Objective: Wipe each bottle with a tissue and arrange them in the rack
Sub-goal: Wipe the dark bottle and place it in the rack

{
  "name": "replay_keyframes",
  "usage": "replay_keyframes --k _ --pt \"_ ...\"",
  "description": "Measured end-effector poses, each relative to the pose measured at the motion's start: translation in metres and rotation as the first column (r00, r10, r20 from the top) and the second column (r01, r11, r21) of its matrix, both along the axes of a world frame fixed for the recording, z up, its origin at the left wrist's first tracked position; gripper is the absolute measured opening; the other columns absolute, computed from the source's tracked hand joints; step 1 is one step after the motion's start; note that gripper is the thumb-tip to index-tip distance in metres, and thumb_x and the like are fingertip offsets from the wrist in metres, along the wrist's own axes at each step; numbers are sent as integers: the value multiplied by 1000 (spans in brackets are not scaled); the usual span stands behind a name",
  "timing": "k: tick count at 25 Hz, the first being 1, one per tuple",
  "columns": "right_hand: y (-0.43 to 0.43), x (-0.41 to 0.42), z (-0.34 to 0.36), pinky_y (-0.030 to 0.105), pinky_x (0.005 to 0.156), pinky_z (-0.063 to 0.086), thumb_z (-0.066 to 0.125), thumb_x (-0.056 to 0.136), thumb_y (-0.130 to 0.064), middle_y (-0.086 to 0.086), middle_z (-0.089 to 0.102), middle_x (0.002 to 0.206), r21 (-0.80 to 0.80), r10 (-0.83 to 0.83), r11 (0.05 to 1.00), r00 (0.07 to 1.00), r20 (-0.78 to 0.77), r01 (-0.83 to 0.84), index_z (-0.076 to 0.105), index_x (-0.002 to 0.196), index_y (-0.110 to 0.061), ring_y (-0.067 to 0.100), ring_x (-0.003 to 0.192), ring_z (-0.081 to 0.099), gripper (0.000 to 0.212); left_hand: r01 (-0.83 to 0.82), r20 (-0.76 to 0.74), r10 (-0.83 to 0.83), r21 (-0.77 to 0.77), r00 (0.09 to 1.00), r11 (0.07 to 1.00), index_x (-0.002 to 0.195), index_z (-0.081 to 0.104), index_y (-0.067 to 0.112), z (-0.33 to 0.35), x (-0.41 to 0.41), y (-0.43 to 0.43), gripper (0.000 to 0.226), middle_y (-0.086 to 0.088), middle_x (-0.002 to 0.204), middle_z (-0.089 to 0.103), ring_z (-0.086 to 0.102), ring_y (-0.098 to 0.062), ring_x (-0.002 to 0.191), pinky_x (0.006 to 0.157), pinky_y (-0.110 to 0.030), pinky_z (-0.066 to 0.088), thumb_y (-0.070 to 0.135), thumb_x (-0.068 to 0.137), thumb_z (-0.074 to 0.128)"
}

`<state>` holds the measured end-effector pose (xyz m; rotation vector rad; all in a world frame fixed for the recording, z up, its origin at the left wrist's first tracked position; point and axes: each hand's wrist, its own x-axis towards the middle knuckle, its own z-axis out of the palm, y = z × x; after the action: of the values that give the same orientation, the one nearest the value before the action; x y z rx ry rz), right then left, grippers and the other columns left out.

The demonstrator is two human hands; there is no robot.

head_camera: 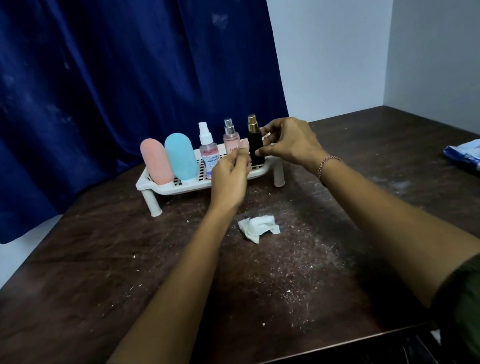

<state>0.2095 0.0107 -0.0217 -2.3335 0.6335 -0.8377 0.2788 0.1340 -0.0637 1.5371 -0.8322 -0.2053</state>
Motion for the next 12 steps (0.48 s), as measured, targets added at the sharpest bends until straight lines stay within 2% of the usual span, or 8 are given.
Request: replay_keyframes --k 4,6,9,12 --pt "-3 4 0 45 90 45 80 67 -31 -8 64 81 -32 -28 999 998 -63 26 60 87 -30 16 94 61 29 28 -32 -27 29 999 999 81 54 27 1 0 -3 49 -7 79 50 49 -17 84 98 -52 41 73 69 41" --pt "-4 5 -1 46 95 41 79 69 -31 -4 66 90 -43 -42 998 996 -85 39 62 98 -28 17 100 58 34 36 -41 -35 39 999 999 79 53 28 1 1 -4 49 -7 82 52 50 -16 87 99 -52 41 74 70 41" --pt "-1 5 -3 49 103 30 75 74 -29 -3 68 101 -94 -53 995 992 -115 42 60 113 -25 17 107 55 42 44 -48 -41 70 998 997 77 54 29 -2 5 -6 34 -3 91 57 53 -17 94 101 -49 41 59 86 40" --pt "2 5 -3 54 107 21 72 77 -30 -1 68 106 -154 -59 987 988 -146 37 60 115 -25 18 110 54 40 66 -116 -60 54 991 996 78 55 26 -3 8 -8 30 4 89 57 56 -16 98 102 -37 44 39 99 37"
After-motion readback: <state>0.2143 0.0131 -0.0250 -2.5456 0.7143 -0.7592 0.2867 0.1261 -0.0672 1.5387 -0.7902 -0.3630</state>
